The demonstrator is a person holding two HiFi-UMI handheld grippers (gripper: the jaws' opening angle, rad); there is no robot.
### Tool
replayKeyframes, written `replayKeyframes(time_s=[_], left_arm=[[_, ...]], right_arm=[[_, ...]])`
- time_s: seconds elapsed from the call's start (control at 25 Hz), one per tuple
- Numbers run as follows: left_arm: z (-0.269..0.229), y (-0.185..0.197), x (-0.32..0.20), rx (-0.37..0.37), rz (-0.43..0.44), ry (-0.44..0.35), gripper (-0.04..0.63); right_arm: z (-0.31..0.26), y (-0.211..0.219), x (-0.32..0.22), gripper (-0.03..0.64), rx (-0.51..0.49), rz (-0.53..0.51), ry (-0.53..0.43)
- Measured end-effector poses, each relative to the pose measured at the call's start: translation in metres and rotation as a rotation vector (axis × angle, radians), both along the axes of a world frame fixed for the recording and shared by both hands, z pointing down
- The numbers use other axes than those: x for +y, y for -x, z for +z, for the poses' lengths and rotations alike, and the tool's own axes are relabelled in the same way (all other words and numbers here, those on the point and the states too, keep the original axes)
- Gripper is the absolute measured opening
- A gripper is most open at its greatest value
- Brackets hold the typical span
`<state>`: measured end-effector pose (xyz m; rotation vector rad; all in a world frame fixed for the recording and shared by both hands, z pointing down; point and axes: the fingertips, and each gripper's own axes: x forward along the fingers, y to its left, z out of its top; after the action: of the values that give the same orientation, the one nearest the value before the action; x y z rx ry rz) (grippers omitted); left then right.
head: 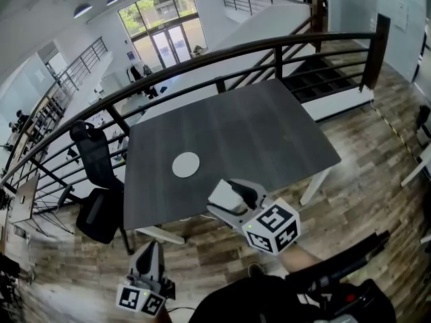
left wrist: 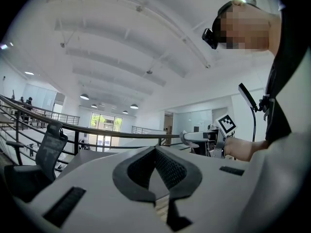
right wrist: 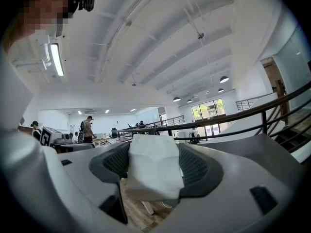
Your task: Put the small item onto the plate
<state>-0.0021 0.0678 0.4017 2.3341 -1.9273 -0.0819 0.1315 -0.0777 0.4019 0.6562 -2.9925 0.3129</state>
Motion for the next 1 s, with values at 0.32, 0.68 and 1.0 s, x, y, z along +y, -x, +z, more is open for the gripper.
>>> replayKeyframes(time_s=[0.32,0.68,1.0], left_arm=[[0.007,-0.009,-0.036,-0.017,-0.028,0.043,0.003],[0.013,0.006,-0.064,0.009,0.006,0.039,0.003],[0.006,0.065,-0.083,0.021,0.041,0.004,0.003]], right_arm=[[0.017,-0.011,-0.034,0.319,-0.009,-0.031,0.039],[0.023,0.007,-0.058,0.319,0.013,-0.008,0.038],[0.011,0.051,-0.073,0.319,0.025,0.050,0.010]])
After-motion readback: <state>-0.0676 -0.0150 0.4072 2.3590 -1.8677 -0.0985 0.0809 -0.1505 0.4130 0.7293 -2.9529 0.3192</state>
